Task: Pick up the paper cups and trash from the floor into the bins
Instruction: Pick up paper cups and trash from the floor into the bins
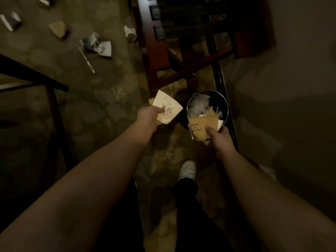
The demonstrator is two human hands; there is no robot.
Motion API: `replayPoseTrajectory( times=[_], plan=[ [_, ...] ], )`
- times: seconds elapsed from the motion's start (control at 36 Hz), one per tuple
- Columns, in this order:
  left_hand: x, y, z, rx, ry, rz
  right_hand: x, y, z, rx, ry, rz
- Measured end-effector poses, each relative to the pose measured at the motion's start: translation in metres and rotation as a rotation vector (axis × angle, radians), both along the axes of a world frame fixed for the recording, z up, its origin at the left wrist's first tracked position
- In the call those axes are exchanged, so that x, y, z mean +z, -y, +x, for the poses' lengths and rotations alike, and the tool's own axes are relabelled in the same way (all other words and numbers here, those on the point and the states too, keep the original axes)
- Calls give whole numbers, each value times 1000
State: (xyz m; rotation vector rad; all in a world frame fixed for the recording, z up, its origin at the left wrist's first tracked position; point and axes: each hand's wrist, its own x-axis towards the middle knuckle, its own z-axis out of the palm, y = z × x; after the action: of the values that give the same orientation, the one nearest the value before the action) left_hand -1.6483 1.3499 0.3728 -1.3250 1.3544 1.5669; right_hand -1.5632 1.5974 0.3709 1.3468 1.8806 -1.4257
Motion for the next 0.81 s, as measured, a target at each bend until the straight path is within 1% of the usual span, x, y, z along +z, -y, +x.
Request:
replayPoseTrajectory(
  times=[0.08, 0.22, 0.33, 0.42, 0.61, 0.72, 0.81],
  plan=[
    [-27, -52, 9, -26, 12, -24, -17, -50, -1, -86, 0, -21],
    [-50, -127, 14, -114, -8, -66, -40, -115, -25, -359, -85, -144],
    [-80, -170, 8, -182, -64, -108, -63, -137, -47, -409, -94, -191],
    [-109, -191, 2, -259, -128, -139, -86, -136, -65, -394, -81, -207],
    [-169, -218, -3, -366, -143, -193, -142, -117, -94, -361, -18, -339],
    [-182, -225, -6, -419, -175, -232, -158, -116, -103, -263, 73, -278],
    [-178, -227, -10, -450, -183, -170, -156, -116, -106, -152, 153, -247]
  ],
)
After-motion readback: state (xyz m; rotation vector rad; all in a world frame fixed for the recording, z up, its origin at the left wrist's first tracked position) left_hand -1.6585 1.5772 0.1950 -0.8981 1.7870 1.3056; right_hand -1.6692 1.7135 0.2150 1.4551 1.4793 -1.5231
